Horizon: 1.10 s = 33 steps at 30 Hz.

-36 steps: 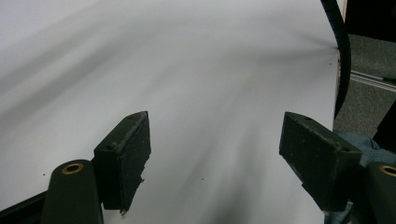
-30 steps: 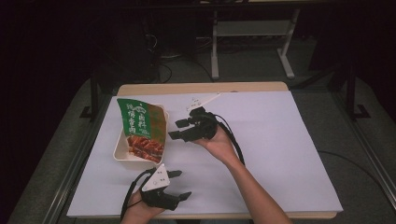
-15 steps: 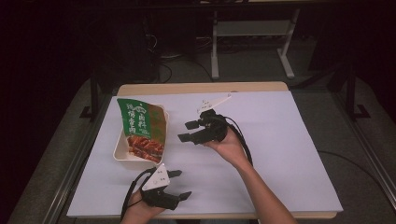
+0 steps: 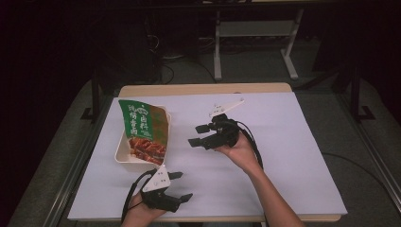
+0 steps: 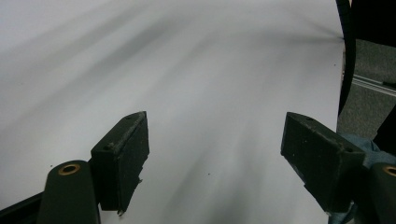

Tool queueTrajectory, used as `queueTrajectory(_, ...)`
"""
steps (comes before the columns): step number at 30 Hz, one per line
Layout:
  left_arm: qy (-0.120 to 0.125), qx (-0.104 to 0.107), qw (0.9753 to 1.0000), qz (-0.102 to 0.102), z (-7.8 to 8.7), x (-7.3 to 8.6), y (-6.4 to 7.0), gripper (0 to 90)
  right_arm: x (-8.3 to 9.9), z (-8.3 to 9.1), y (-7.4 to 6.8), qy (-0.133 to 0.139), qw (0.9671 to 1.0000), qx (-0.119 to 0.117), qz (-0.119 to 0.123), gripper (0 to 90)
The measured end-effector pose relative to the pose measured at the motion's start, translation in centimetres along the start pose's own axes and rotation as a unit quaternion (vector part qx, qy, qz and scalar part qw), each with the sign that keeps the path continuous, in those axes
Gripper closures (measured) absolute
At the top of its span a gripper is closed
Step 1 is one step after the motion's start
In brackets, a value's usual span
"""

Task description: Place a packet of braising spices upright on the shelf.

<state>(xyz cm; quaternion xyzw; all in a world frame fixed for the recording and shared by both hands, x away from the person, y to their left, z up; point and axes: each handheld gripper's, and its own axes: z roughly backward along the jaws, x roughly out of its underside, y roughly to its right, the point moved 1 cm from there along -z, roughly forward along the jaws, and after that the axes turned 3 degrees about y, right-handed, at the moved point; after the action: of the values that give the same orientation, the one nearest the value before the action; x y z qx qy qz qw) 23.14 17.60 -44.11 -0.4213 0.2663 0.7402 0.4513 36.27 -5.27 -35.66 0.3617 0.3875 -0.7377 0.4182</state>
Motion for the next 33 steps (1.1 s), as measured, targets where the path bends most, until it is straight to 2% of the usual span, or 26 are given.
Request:
queueTrajectory(12,-0.001,-0.007,1.0000,0.002,0.2,0.0,-0.2,21.9,1.1,1.5,0.1,-0.002,0.9999,0.012,-0.006,34.2)
queueTrajectory(21,-0.010,-0.010,0.9999,-0.008,-0.1,0.0,0.1,21.7,2.8,2.7,0.0,0.003,0.9997,0.017,-0.019,33.1)
queueTrajectory(25,-0.010,-0.010,0.9999,-0.006,-0.1,0.1,0.1,21.5,3.5,3.1,-0.1,-0.007,0.9994,0.023,-0.025,33.1)
queueTrajectory(28,-0.010,-0.011,0.9999,-0.006,-0.1,0.1,0.0,21.2,4.1,3.5,-0.1,-0.006,0.9994,0.028,-0.018,33.5)
queueTrajectory(33,-0.008,-0.014,0.9999,-0.004,0.1,0.2,-0.3,21.0,5.3,4.6,0.1,-0.002,0.9990,0.032,-0.031,33.0)
